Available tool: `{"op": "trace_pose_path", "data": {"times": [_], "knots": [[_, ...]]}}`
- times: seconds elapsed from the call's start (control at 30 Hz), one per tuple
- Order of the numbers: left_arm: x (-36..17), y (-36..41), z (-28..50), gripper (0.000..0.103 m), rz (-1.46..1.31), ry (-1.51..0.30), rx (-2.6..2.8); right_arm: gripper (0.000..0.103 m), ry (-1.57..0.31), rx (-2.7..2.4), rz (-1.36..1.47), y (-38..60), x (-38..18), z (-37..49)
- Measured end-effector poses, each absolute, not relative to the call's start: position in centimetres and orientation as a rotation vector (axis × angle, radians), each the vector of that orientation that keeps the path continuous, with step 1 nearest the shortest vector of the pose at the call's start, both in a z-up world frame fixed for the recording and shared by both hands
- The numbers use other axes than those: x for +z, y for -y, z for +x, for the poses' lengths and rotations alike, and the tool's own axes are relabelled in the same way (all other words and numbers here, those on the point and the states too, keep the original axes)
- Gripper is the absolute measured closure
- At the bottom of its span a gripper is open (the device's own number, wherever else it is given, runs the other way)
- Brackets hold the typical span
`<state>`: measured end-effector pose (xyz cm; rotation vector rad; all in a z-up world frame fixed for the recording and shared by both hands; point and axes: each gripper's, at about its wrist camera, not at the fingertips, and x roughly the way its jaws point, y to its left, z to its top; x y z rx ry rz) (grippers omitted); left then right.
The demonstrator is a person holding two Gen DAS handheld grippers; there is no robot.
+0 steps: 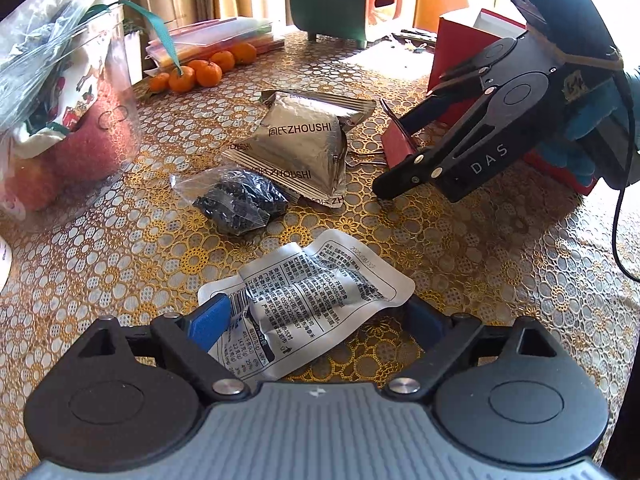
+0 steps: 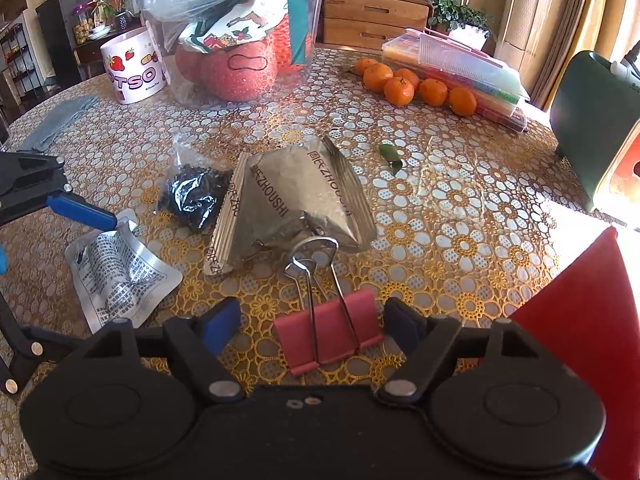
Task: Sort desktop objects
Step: 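Grasp the blister pack with the left tool while the right tool grasps the pink binder clip, then carry the blister pack and pink clip with both tools over the red box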
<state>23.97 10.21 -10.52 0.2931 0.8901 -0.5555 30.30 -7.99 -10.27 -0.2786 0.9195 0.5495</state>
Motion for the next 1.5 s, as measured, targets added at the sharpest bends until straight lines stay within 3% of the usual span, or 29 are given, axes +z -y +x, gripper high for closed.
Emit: {"op": "trace_pose_path", "data": {"times": [0.1,0.2,0.3,0.5,0.63,0.73,1.23,1.5], "knots": [[-10.2,-9.8,23.5,0.023,0.278,-0.892,-0.503,0.034,-0.918,0.536,-0.27,8.2,-10.1,30.4],[-9.9,-9.6,23.1,0.037,0.246,-0.899,-0.444,0.048,-0.913,0.526,-0.268,8.3,-9.9,30.3],[-9.7,-9.3,22.5,0.041,0.231,-0.904,-0.393,0.048,-0.916,0.519,-0.261,8.3,-9.9,30.0],[-9.4,-8.6,21.3,0.04,0.29,-0.867,-0.417,0.048,-0.923,0.529,-0.276,8.3,-9.8,28.7],[-9.0,-8.2,21.0,0.026,0.364,-0.813,-0.478,0.046,-0.932,0.545,-0.277,8.4,-9.7,28.7],[-8.9,-7.7,21.3,0.025,0.433,-0.77,-0.523,0.038,-0.934,0.551,-0.272,8.5,-9.8,28.8],[-9.9,-8.8,22.8,0.024,0.376,-0.834,-0.644,0.036,-0.923,0.571,-0.287,8.4,-10.0,28.8],[-10.2,-8.6,23.1,0.026,0.276,-0.876,-0.527,0.047,-0.916,0.561,-0.284,8.4,-9.9,28.2]]}}
